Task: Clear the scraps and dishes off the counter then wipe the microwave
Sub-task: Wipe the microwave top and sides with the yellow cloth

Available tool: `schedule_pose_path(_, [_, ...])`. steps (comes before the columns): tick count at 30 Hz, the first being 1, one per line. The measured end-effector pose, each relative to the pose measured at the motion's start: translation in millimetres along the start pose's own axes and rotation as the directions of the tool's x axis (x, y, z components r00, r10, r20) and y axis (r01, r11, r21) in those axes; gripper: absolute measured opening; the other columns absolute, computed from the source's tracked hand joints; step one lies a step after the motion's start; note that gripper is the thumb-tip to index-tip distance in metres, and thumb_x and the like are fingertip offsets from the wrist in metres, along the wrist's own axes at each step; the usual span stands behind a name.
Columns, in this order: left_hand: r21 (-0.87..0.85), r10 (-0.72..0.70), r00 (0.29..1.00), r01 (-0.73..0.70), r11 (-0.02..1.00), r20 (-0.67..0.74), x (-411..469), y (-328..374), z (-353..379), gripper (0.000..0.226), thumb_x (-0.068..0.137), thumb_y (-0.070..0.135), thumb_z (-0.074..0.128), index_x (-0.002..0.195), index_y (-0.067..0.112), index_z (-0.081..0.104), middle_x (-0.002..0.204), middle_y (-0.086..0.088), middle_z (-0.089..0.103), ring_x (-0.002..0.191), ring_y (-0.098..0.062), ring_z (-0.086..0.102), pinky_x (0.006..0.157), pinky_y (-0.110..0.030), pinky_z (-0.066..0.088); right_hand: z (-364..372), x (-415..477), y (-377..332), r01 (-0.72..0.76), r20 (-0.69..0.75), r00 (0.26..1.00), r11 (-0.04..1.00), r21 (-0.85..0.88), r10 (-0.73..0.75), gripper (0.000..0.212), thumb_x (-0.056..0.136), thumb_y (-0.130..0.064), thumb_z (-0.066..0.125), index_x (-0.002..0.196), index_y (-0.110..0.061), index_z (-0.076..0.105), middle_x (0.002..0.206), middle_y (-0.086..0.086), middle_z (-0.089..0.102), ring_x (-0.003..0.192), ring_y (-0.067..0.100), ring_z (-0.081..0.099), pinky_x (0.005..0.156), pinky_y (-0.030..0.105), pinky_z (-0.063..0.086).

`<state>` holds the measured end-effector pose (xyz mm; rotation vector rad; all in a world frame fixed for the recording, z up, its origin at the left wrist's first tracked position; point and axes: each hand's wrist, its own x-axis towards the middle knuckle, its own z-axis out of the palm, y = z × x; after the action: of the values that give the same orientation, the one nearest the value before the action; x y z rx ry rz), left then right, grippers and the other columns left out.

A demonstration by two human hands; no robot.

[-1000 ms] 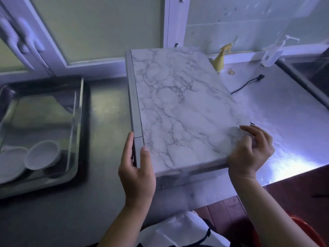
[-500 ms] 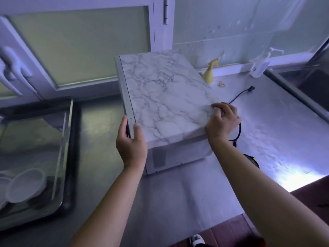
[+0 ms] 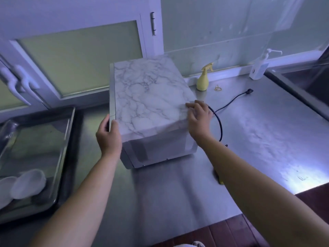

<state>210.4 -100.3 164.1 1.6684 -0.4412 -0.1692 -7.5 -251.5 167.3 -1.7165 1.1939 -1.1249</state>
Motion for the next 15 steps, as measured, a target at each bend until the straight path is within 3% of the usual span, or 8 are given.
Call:
schedule_pose_path(1, [0.0, -0.008, 1.0, 0.008, 1.0, 0.006, -1.4, 0.8, -0.3, 0.038, 0.092, 0.023, 0.056, 0.127, 0.018, 0.068, 0.126, 0.004, 0.066, 0.115, -0.007, 0.06, 0.099, -0.021, 0.047, -16.6, -6.2, 8.4, -0.003, 0.034, 0.999, 0.996, 0.088, 0.0, 0.029, 0.099, -0.009, 0.047, 0.117, -0.016, 0.069, 0.131, -0.007, 0.048, 0.122, 0.006, 0.041, 0.103, 0.015, 0.031])
schedule_pose_path(3, [-0.008, -0.062, 0.998, 0.062, 0.998, -0.015, -11.0, 5.3, -3.7, 0.017, 0.089, 0.031, 0.057, 0.085, 0.037, 0.073, 0.092, 0.011, 0.067, 0.086, -0.004, 0.059, 0.08, -0.022, 0.048, -52.0, -26.4, 40.8, -0.089, -0.07, 0.992, 0.985, 0.145, 0.1, 0.026, 0.098, -0.012, 0.048, 0.114, -0.02, 0.067, 0.124, -0.006, 0.054, 0.117, 0.01, 0.053, 0.101, 0.026, 0.041])
schedule_pose_path(5, [-0.043, -0.124, 0.982, 0.119, 0.992, -0.144, -33.0, -1.8, -10.0, 0.027, 0.086, 0.038, 0.057, 0.06, 0.034, 0.061, 0.066, 0.016, 0.057, 0.065, -0.003, 0.05, 0.062, -0.018, 0.042, -86.1, -46.5, 90.9, -0.244, -0.202, 0.949, 0.97, 0.006, 0.241, 0.02, 0.097, -0.018, 0.053, 0.112, -0.021, 0.066, 0.119, -0.005, 0.057, 0.118, 0.019, 0.055, 0.095, 0.031, 0.04])
schedule_pose_path(7, [-0.106, -0.155, 0.943, 0.128, 0.986, -0.293, -70.7, -19.6, -17.0, 0.025, 0.089, 0.034, 0.057, 0.065, 0.03, 0.063, 0.065, 0.018, 0.059, 0.062, 0.003, 0.049, 0.062, -0.018, 0.041, -114.4, -59.2, 142.7, -0.437, -0.136, 0.899, 0.854, -0.282, 0.415, 0.033, 0.092, -0.028, 0.063, 0.123, -0.017, 0.063, 0.134, 0.003, 0.055, 0.13, 0.029, 0.047, 0.101, 0.036, 0.036])
schedule_pose_path(10, [-0.127, -0.329, 0.884, 0.304, 0.944, -0.332, -136.2, -63.9, -15.7, 0.015, 0.096, 0.014, 0.057, 0.104, 0.01, 0.069, 0.101, 0.001, 0.067, 0.091, -0.007, 0.058, 0.082, -0.023, 0.043, -139.7, -69.4, 194.4, -0.485, 0.05, 0.763, 0.623, -0.614, 0.644, 0.07, 0.082, -0.049, 0.073, 0.142, -0.022, 0.048, 0.147, 0.009, 0.043, 0.139, 0.033, 0.033, 0.108, 0.046, 0.029])
schedule_pose_path(12, [-0.038, -0.439, 0.863, 0.444, 0.895, -0.252, -174.5, -89.0, -11.3, 0.018, 0.096, 0.006, 0.059, 0.11, 0.0, 0.068, 0.108, -0.009, 0.068, 0.098, -0.018, 0.061, 0.087, -0.027, 0.043, -144.5, -70.4, 209.2, -0.461, 0.104, 0.737, 0.608, -0.646, 0.668, 0.066, 0.078, -0.056, 0.075, 0.133, -0.024, 0.054, 0.137, 0.01, 0.049, 0.132, 0.035, 0.038, 0.102, 0.046, 0.032])
schedule_pose_path(15, [0.123, -0.498, 0.861, 0.508, 0.853, -0.105, -210.2, -102.2, -1.0, 0.01, 0.094, 0.005, 0.064, 0.098, 0.004, 0.072, 0.099, -0.011, 0.072, 0.097, -0.026, 0.065, 0.085, -0.03, 0.044, -143.9, -65.2, 211.3, -0.427, 0.167, 0.757, 0.672, -0.605, 0.632, 0.044, 0.078, -0.048, 0.078, 0.106, -0.023, 0.055, 0.113, 0.007, 0.055, 0.114, 0.036, 0.051, 0.086, 0.039, 0.038])
